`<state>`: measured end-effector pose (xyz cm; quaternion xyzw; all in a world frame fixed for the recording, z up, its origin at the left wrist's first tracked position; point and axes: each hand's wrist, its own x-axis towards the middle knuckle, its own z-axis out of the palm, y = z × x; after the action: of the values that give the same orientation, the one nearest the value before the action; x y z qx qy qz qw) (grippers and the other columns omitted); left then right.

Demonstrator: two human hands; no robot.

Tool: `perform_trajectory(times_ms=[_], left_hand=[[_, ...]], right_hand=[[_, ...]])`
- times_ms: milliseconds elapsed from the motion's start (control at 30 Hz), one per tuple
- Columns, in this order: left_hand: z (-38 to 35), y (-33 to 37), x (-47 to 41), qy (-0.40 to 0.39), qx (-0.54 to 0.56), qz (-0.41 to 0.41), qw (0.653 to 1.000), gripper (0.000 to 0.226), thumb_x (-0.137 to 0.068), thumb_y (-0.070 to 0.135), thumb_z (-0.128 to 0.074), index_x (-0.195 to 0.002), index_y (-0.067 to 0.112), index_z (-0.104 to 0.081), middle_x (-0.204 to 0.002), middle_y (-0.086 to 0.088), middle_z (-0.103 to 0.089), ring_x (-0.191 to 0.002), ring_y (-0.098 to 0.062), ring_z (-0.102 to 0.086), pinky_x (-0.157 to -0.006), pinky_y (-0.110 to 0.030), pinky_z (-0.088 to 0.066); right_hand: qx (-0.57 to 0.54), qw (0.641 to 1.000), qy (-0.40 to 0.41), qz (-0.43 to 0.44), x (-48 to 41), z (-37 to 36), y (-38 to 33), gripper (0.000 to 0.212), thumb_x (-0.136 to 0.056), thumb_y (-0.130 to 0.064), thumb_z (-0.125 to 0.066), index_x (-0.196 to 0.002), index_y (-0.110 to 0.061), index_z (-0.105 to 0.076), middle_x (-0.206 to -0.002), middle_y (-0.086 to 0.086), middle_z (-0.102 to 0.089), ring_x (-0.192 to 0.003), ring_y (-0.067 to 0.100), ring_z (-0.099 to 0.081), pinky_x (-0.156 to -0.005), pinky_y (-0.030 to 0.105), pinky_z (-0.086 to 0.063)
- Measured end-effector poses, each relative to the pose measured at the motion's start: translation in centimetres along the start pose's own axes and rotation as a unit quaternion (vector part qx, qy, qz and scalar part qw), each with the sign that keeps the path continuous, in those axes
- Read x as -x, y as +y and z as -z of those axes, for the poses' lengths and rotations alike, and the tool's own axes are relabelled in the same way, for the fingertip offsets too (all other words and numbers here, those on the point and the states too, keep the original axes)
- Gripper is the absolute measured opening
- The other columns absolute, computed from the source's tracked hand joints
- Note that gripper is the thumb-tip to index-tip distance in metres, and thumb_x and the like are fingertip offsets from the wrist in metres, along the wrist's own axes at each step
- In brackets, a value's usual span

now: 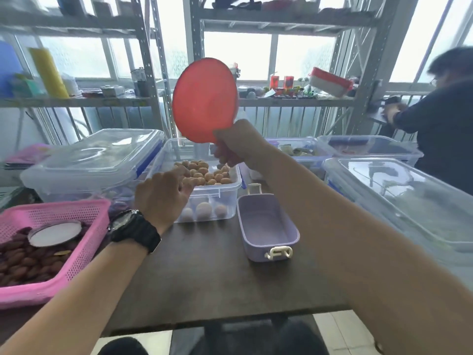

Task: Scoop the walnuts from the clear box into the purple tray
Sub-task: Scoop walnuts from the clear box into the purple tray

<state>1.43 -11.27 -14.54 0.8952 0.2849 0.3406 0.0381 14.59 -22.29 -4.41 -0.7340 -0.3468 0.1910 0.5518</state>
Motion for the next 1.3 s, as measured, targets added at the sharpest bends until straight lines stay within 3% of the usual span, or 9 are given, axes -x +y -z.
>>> perform_trajectory(times_ms=[233, 400, 567, 633, 767, 867, 1000, 1167, 1300], left_hand=[[-0.7, -1.9, 0.3, 0.114, -0.007, -0.047, 0.992, 0.013, -0.087, 0.038, -0.068, -0.09, 0.025, -0.067, -0.083, 0.008, -0.063, -0.074, -0.019, -0.067, -0.047, -0.017, -0.031], [-2.5, -3.9, -0.9, 0.112, -0.025, -0.056, 0.992, 0.018, -0.089, 0.031, -0.067, -0.097, 0.016, -0.071, -0.1, -0.004, -0.063, -0.096, -0.03, -0.061, -0.083, -0.042, -0.047], [-6.0, -4.7, -1.0, 0.135, 0.008, -0.047, 0.99, 0.026, -0.096, 0.032, -0.051, -0.088, 0.015, -0.068, -0.092, -0.002, -0.067, -0.086, -0.027, -0.063, -0.077, -0.037, -0.043], [-7.7, -5.2, -0.4, 0.186, 0.028, -0.06, 0.98, 0.025, -0.097, 0.032, -0.047, -0.084, 0.017, -0.063, -0.086, 0.002, -0.062, -0.079, -0.024, -0.058, -0.074, -0.035, -0.039], [-10.5, -6.2, -0.3, 0.242, 0.067, -0.075, 0.965, 0.022, -0.1, 0.034, -0.047, -0.083, 0.022, -0.053, -0.086, 0.007, -0.053, -0.079, -0.022, -0.051, -0.077, -0.032, -0.035], [-12.0, -6.7, -0.6, 0.261, 0.087, -0.069, 0.959, 0.016, -0.1, 0.035, -0.049, -0.086, 0.026, -0.052, -0.091, 0.011, -0.05, -0.082, -0.019, -0.05, -0.082, -0.026, -0.03], [-12.6, -7.2, -0.4, 0.264, 0.116, -0.07, 0.955, 0.009, -0.098, 0.035, -0.051, -0.092, 0.03, -0.052, -0.096, 0.015, -0.051, -0.089, -0.015, -0.05, -0.089, -0.022, -0.03], [-11.8, -6.6, -0.3, 0.261, 0.138, -0.063, 0.953, 0.015, -0.099, 0.037, -0.049, -0.09, 0.025, -0.048, -0.092, 0.011, -0.051, -0.085, -0.017, -0.052, -0.087, -0.023, -0.031], [-11.1, -6.3, -0.3, 0.249, 0.123, -0.057, 0.959, 0.02, -0.1, 0.04, -0.043, -0.089, 0.023, -0.046, -0.093, 0.007, -0.051, -0.085, -0.02, -0.052, -0.082, -0.027, -0.032]], right_hand=[[0.021, 0.999, 0.025, -0.019, -0.6, 0.2, -1.0, 0.019, -0.088, -0.006, -0.045, -0.088, 0.007, -0.058, -0.041, 0.01, -0.057, -0.027, 0.016, -0.05, -0.033, 0.016, -0.04], [0.052, 0.996, 0.054, -0.04, -3.2, -0.3, -0.8, 0.025, -0.092, -0.013, -0.039, -0.091, 0.007, -0.055, -0.042, 0.013, -0.054, -0.025, 0.018, -0.049, -0.03, 0.016, -0.034], [0.213, 0.972, 0.087, -0.051, -7.7, -0.6, 0.9, 0.024, -0.09, -0.005, -0.036, -0.091, 0.01, -0.055, -0.056, 0.018, -0.057, -0.027, 0.019, -0.052, -0.029, 0.016, -0.035], [0.311, 0.946, 0.088, -0.036, -9.4, -1.0, 2.0, 0.017, -0.087, -0.002, -0.041, -0.089, 0.005, -0.056, -0.062, 0.017, -0.059, -0.038, 0.024, -0.06, -0.031, 0.019, -0.04], [0.535, 0.839, 0.096, 0.021, -12.7, -2.7, 4.4, 0.03, -0.084, -0.008, -0.052, -0.113, -0.004, -0.061, -0.108, 0.015, -0.066, -0.095, 0.033, -0.066, -0.071, 0.038, -0.053], [0.646, 0.758, 0.067, 0.062, -14.6, -4.1, 6.0, 0.033, -0.086, -0.01, -0.054, -0.119, -0.01, -0.061, -0.115, 0.012, -0.063, -0.104, 0.031, -0.063, -0.077, 0.038, -0.052], [0.695, 0.713, 0.026, 0.086, -16.0, -5.7, 7.5, 0.033, -0.088, -0.009, -0.049, -0.119, -0.012, -0.062, -0.12, 0.009, -0.063, -0.108, 0.027, -0.062, -0.083, 0.037, -0.053], [0.666, 0.741, -0.004, 0.08, -16.2, -6.2, 6.5, 0.03, -0.087, -0.011, -0.052, -0.115, -0.012, -0.063, -0.115, 0.008, -0.066, -0.105, 0.025, -0.061, -0.073, 0.03, -0.046], [0.569, 0.812, -0.126, -0.032, -16.0, -5.9, 6.2, 0.016, -0.077, 0.003, -0.045, -0.069, 0.001, -0.059, -0.048, 0.008, -0.059, -0.042, 0.018, -0.054, -0.037, 0.017, -0.037]])
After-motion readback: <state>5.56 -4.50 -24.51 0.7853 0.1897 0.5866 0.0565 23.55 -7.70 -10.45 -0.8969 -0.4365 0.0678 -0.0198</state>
